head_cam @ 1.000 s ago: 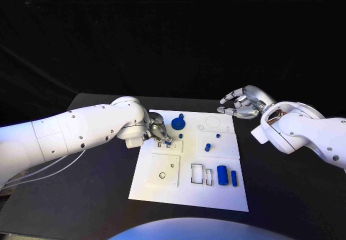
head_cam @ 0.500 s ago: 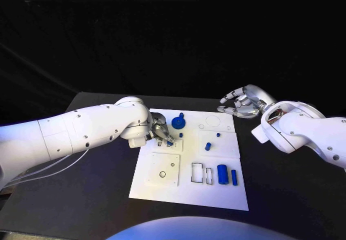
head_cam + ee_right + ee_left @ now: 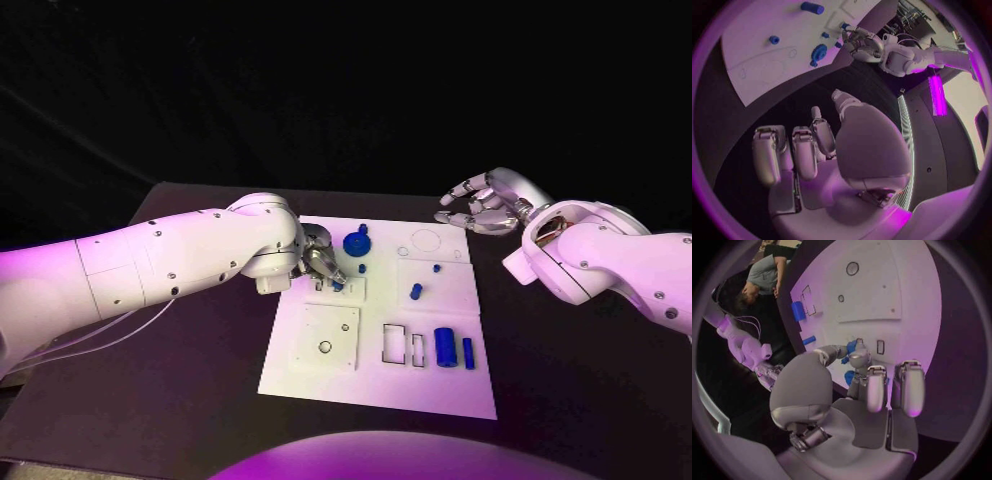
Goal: Assemble the parts on the task board
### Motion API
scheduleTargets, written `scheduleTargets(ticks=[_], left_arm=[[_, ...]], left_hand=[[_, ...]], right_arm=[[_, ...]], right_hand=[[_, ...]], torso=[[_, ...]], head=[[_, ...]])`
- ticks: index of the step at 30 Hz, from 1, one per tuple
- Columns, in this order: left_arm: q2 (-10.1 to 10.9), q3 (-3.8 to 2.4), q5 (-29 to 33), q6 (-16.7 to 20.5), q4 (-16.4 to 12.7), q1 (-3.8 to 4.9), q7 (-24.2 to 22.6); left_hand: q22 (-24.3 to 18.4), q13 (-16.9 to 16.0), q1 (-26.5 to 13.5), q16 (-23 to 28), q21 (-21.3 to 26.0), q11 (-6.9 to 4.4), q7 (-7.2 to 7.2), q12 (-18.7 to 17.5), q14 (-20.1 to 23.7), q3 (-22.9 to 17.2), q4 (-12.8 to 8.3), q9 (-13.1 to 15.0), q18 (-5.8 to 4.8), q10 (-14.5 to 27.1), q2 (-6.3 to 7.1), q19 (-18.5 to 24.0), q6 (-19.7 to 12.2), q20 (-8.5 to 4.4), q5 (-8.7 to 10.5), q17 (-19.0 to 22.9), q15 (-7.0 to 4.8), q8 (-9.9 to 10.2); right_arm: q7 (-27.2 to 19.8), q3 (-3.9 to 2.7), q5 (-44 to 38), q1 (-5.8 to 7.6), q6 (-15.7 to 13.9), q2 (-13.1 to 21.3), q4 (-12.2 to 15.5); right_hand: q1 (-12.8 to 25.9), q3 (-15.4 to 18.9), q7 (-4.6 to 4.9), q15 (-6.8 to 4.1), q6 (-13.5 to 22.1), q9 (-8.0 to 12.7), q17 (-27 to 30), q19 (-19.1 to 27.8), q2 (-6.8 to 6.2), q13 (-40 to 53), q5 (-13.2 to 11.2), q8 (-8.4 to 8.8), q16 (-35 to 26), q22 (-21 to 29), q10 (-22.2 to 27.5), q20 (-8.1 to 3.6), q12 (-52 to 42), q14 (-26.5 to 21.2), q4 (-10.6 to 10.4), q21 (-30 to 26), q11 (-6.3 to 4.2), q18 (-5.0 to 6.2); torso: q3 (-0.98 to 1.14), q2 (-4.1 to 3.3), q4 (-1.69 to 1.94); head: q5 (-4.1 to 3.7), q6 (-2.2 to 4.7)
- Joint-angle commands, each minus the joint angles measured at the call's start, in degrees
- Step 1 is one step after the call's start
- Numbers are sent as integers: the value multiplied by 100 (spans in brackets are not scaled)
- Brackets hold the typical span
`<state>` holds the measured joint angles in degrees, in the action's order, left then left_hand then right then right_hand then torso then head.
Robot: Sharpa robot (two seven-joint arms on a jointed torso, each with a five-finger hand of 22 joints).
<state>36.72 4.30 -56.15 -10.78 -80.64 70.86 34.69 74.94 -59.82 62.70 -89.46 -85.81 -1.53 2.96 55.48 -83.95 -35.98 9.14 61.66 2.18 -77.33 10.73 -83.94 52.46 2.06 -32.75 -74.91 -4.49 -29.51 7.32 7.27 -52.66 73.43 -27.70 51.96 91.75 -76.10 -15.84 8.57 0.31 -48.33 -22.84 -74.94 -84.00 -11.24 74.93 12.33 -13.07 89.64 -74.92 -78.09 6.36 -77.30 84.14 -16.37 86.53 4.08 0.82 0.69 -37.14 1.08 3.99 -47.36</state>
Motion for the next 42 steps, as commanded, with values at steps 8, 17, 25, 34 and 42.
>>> scheduleTargets(ticks=[8, 17, 25, 34, 42], left_arm=[[-1, -1, -217, -189, -7, -3, 32], [-5, 2, -233, -251, -1, -8, 39], [-38, 17, -249, -262, 27, -23, 32], [-54, 30, -269, -267, 29, -29, 28], [-67, 33, -301, -308, 27, -30, 42]], left_hand=[[1013, -7, -25, -40, 9, -10, -43, 34, -601, -979, -1012, 8, -65, -50, -51, -195, 96, -41, -71, -1494, -34, -47], [1011, 9, -39, -45, 12, -11, -45, 17, -603, -990, -1029, 14, -64, -48, -50, -193, 102, -42, -99, -1499, -35, -56], [1011, 11, -41, -45, 12, -11, -45, 15, -603, -991, -1033, 15, -64, -49, -50, -192, 103, -42, -102, -1499, -35, -58], [1010, 5, -44, -44, 13, -12, -46, 22, -603, -992, -1037, 17, -64, -53, -49, -192, 103, -42, -101, -1498, -35, -60], [1019, -10, -49, -48, 6, -12, -46, 41, -604, -993, -1042, 19, -66, -65, -50, -199, 105, -42, -98, -1503, -34, -63]], right_arm=[[-2, 0, -17, -11, 62, -11, -5], [-2, 0, -17, -14, 62, -14, -6], [-3, 0, -17, -14, 62, -12, 0], [-2, 0, -17, -15, 58, -1, 8], [-6, 0, -17, -15, 58, -7, 4]], right_hand=[[23, -36, -9, -37, -29, -9, -1436, -352, -53, 74, 21, -29, 8, -1306, 6, -16, -1, 567, 9, -19, -21, 23], [23, -36, -9, -37, -29, -9, -1436, -352, -53, 74, 21, -29, 8, -1306, 6, -16, -1, 567, 9, -19, -21, 23], [23, -36, -9, -37, -29, -9, -1436, -352, -53, 74, 21, -29, 8, -1306, 6, -16, -1, 567, 9, -19, -21, 23], [23, -36, -9, -37, -29, -9, -1436, -352, -53, 74, 21, -29, 8, -1306, 6, -16, -1, 567, 9, -19, -21, 23], [23, -36, -9, -37, -29, -9, -1436, -352, -53, 74, 21, -29, 8, -1306, 6, -16, -1, 567, 9, -19, -21, 23]], torso=[[0, 0, 1], [4, 1, -4], [6, -1, -10], [9, 2, -4], [9, -1, -3]], head=[[0, -21], [22, -30], [27, -37], [20, -43], [21, -44]])
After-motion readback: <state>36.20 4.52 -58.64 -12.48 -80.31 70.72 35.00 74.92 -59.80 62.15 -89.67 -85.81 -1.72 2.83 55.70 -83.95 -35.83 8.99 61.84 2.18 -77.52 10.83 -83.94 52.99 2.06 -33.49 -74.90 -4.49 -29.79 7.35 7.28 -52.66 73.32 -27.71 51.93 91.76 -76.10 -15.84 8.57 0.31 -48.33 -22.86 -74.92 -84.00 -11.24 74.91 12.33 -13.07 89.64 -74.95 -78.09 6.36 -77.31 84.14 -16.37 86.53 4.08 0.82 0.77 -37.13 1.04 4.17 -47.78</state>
